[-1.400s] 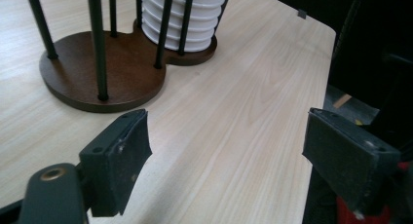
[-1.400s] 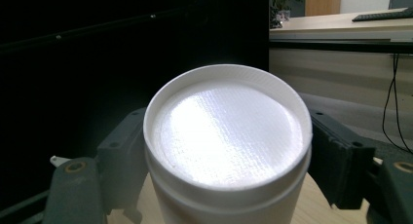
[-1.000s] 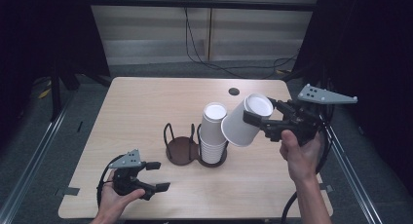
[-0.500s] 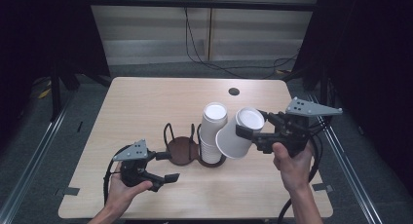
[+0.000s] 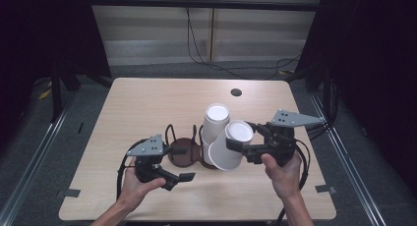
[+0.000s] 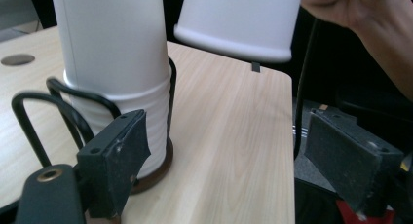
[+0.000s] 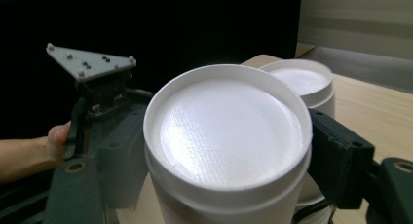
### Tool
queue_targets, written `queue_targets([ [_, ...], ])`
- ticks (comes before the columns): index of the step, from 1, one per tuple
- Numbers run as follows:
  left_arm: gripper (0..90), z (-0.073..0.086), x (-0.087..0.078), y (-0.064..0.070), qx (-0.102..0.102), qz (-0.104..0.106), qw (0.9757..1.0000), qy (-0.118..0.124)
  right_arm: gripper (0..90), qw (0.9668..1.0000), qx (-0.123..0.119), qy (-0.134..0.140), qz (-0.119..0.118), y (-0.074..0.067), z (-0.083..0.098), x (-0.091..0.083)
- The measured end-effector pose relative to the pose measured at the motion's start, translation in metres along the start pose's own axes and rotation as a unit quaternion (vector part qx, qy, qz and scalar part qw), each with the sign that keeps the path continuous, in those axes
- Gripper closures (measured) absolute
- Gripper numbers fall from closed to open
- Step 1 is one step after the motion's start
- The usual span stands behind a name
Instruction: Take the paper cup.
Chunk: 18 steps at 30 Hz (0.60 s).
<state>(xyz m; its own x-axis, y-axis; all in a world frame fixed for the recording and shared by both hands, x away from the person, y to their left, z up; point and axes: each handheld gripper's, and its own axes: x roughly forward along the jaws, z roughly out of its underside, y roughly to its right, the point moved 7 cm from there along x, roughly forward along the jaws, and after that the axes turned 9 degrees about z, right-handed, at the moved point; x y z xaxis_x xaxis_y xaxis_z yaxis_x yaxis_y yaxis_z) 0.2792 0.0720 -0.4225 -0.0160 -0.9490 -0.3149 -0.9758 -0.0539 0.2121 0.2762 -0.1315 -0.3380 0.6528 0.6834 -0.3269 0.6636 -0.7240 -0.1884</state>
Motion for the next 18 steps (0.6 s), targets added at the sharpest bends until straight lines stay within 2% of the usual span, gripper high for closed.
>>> queue_targets([
  [2, 16.1, -0.005, 0.003, 0.000, -0.001, 0.003, 1.0000, 0.008, 25.3, 0.9998, -0.008, -0.014, -0.010, -0.007, 0.009, 0.009],
  [4, 16.1, -0.010, 0.005, 0.002, -0.007, 0.014, 0.9996, 0.022, 25.3, 0.9997, -0.010, -0.021, -0.011, -0.010, 0.011, 0.012],
  [6, 16.1, -0.011, 0.006, 0.003, 0.004, 0.006, 0.9998, 0.019, 25.3, 0.9994, -0.014, -0.026, -0.017, -0.014, 0.012, 0.016],
  [7, 16.1, -0.010, 0.006, 0.004, 0.006, 0.009, 0.9997, 0.020, 25.3, 0.9994, -0.012, -0.023, -0.022, -0.016, 0.012, 0.016],
  [9, 16.1, -0.007, 0.007, 0.005, 0.004, 0.015, 0.9997, 0.018, 25.3, 0.9992, -0.015, -0.026, -0.025, -0.019, 0.014, 0.018],
  [13, 15.8, -0.005, 0.008, 0.004, 0.012, 0.007, 0.9996, 0.024, 25.4, 0.9985, -0.021, -0.032, -0.040, -0.026, 0.018, 0.025],
  [16, 15.8, -0.004, 0.011, 0.003, 0.013, 0.008, 0.9997, 0.021, 25.4, 0.9979, -0.017, -0.035, -0.052, -0.028, 0.020, 0.029],
  [18, 15.8, -0.003, 0.013, 0.005, 0.011, 0.019, 0.9996, 0.018, 25.4, 0.9976, -0.016, -0.038, -0.055, -0.029, 0.022, 0.033],
])
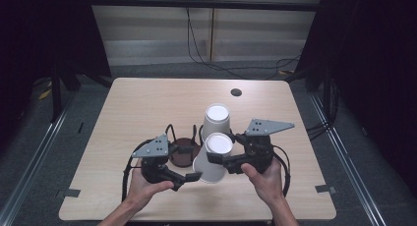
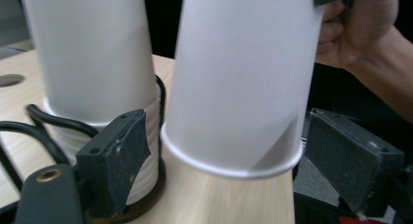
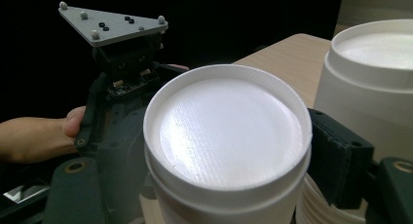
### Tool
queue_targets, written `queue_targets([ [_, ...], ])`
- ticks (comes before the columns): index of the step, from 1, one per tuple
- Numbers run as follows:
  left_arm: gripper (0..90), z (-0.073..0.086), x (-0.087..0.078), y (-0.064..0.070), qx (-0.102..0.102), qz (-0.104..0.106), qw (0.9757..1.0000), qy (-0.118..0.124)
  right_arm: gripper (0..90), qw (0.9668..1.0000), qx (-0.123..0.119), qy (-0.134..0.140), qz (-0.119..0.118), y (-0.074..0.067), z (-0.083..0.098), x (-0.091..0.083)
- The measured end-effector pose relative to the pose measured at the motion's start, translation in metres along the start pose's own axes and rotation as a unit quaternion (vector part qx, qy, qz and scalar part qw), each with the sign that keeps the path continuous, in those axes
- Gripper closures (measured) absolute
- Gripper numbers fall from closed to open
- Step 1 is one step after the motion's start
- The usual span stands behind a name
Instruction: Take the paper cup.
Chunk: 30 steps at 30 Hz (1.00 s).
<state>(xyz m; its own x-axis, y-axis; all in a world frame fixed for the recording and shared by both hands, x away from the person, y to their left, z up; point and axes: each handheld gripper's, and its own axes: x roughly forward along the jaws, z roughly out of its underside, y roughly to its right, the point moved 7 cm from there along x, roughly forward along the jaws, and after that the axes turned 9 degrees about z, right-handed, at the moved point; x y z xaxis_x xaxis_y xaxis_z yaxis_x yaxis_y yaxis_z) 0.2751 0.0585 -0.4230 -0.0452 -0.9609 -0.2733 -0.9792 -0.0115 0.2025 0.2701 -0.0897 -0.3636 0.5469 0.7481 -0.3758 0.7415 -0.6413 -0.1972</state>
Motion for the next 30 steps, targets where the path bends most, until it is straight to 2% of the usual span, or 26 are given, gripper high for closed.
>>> queue_targets([
  [5, 15.7, 0.005, 0.008, 0.002, 0.001, 0.008, 0.9999, -0.008, 25.4, 0.9998, 0.008, -0.010, -0.016, -0.005, 0.005, 0.010],
  [11, 11.1, 0.009, 0.013, 0.002, -0.001, 0.008, 0.9998, -0.018, 25.5, 0.9997, 0.006, -0.014, -0.020, -0.009, 0.006, 0.016],
  [15, 9.9, 0.008, 0.016, 0.003, -0.007, 0.006, 0.9998, -0.015, 25.5, 0.9996, 0.007, -0.014, -0.024, -0.011, 0.007, 0.019],
  [20, 7.9, 0.017, 0.023, 0.002, -0.012, 0.003, 0.9993, -0.035, 25.5, 0.9992, 0.010, -0.023, -0.030, -0.012, 0.012, 0.026],
  [24, 8.6, 0.015, 0.022, 0.002, -0.021, 0.002, 0.9995, -0.024, 25.6, 0.9991, 0.010, -0.023, -0.034, -0.013, 0.012, 0.028],
  [30, 9.3, 0.017, 0.025, 0.002, -0.023, -0.001, 0.9994, -0.027, 25.6, 0.9990, 0.011, -0.022, -0.036, -0.013, 0.013, 0.028],
])
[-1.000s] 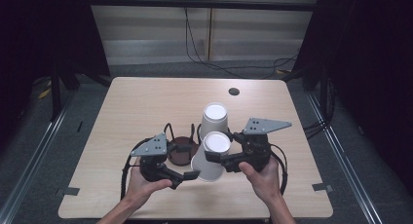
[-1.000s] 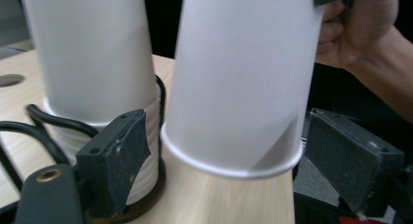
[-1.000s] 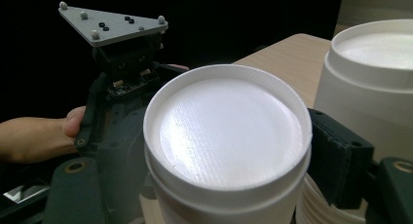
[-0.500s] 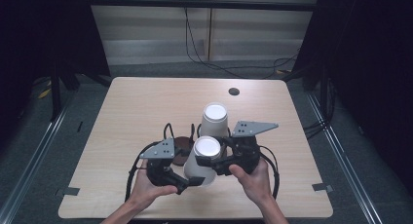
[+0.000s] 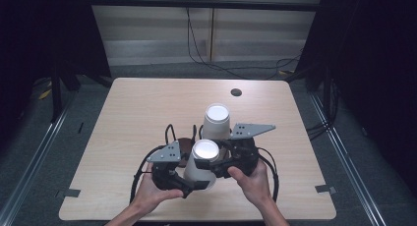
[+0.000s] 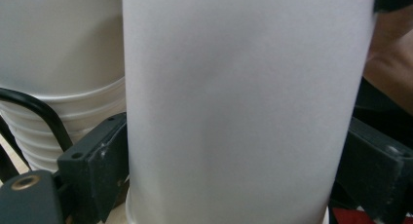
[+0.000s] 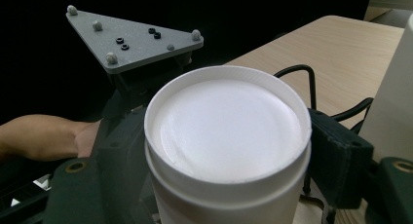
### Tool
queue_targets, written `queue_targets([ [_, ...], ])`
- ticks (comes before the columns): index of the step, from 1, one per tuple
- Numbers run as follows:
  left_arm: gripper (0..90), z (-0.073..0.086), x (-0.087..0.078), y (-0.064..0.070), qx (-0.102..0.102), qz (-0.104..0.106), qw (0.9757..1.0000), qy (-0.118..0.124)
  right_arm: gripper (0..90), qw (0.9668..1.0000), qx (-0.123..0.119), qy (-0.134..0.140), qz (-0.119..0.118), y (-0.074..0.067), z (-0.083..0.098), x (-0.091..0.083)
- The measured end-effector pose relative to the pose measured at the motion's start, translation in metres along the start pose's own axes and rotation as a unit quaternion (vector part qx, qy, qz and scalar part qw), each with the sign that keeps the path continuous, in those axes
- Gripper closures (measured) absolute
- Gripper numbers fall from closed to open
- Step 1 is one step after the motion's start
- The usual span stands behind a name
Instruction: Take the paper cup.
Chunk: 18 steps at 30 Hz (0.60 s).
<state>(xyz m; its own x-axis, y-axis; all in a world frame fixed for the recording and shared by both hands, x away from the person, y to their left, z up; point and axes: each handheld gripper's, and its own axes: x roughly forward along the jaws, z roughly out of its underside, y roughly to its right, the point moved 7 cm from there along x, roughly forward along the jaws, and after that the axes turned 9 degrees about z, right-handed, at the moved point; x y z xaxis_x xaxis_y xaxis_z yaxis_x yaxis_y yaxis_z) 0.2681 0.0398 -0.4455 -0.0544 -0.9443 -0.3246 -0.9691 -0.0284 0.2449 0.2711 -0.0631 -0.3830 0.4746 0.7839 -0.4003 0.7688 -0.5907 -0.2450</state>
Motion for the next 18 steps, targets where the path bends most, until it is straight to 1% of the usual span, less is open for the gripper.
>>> queue_targets([
  [4, 11.0, 0.0004, -0.0002, -0.0003, 0.005, -0.003, 0.9999, -0.014, 25.3, 1.0000, -0.002, -0.003, 0.001, 0.0002, 0.0012, 0.0012],
  [9, 13.8, 0.0007, -0.0026, -0.0018, 0.004, 0.000, 0.9996, -0.029, 24.6, 1.0000, 0.006, -0.002, -0.004, 0.0022, 0.0029, 0.0026],
  [10, 14.8, 0.0011, -0.0042, -0.0018, 0.007, 0.000, 0.9993, -0.038, 24.2, 0.9999, 0.009, -0.002, -0.008, 0.0023, 0.0035, 0.0030],
  [12, 15.5, 0.0022, -0.0055, -0.0017, 0.009, 0.003, 0.9989, -0.046, 23.9, 0.9999, 0.008, -0.005, -0.010, 0.0022, 0.0044, 0.0035],
  [13, 15.6, 0.0022, -0.0055, -0.0017, 0.009, 0.003, 0.9989, -0.046, 23.9, 0.9999, 0.008, -0.005, -0.010, 0.0022, 0.0044, 0.0035],
  [14, 15.7, 0.0035, -0.0054, -0.0001, 0.009, 0.009, 0.9985, -0.052, 21.0, 0.9999, 0.001, 0.000, -0.010, 0.0015, 0.0047, 0.0035],
  [15, 15.7, 0.0035, -0.0054, -0.0001, 0.009, 0.009, 0.9985, -0.052, 21.0, 0.9999, 0.001, 0.000, -0.010, 0.0015, 0.0047, 0.0035],
  [16, 15.7, 0.0041, -0.0048, 0.0010, 0.008, 0.012, 0.9984, -0.055, 18.2, 1.0000, -0.001, -0.002, -0.009, 0.0018, 0.0050, 0.0036],
  [17, 15.8, 0.0047, -0.0045, 0.0016, 0.009, 0.012, 0.9981, -0.060, 17.4, 0.9999, -0.003, -0.002, -0.015, 0.0012, 0.0052, 0.0034],
  [18, 15.8, 0.0051, -0.0039, 0.0024, 0.010, 0.013, 0.9979, -0.063, 17.4, 0.9999, -0.003, -0.002, -0.015, 0.0012, 0.0052, 0.0034],
])
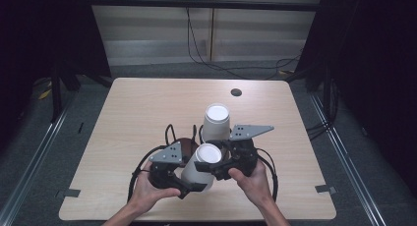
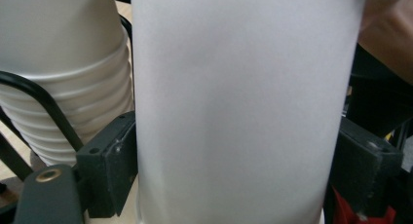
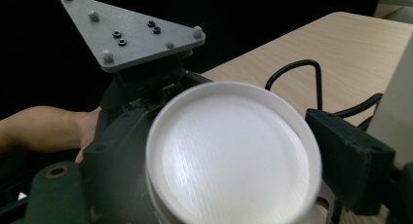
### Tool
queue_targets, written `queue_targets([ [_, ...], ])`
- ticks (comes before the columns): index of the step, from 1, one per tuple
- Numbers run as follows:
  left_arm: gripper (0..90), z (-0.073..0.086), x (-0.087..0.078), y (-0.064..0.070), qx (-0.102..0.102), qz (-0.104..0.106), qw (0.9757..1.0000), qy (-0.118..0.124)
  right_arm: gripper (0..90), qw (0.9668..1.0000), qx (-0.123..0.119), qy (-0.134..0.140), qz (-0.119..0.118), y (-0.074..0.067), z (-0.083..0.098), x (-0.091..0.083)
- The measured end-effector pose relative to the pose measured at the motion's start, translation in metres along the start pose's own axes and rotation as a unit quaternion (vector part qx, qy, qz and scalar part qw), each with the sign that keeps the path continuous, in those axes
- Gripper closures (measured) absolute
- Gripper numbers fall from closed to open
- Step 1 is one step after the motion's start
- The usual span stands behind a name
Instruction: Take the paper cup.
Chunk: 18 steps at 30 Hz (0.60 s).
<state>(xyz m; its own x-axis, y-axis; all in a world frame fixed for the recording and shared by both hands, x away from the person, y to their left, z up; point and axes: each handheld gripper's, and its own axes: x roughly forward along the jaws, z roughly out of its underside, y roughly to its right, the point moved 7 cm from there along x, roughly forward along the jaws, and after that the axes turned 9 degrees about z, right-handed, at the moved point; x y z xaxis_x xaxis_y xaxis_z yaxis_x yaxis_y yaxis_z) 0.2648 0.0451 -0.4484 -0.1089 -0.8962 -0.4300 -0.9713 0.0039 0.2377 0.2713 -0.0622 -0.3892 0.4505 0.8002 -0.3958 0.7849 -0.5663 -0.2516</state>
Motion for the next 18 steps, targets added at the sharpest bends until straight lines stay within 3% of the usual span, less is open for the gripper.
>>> queue_targets([
  [4, 16.3, 0.003, 0.001, 0.002, -0.007, 0.010, 0.9998, -0.018, 15.0, 1.0000, -0.005, -0.003, -0.005, -0.002, 0.000, -0.001],
  [12, 17.8, 0.004, -0.003, 0.001, -0.016, 0.020, 0.9995, -0.019, 14.7, 0.9999, -0.005, 0.001, -0.009, -0.001, -0.001, -0.005],
  [18, 18.3, 0.005, -0.010, -0.001, -0.017, 0.018, 0.9993, -0.029, 14.6, 0.9997, -0.013, 0.018, -0.009, 0.001, -0.007, -0.019],
])
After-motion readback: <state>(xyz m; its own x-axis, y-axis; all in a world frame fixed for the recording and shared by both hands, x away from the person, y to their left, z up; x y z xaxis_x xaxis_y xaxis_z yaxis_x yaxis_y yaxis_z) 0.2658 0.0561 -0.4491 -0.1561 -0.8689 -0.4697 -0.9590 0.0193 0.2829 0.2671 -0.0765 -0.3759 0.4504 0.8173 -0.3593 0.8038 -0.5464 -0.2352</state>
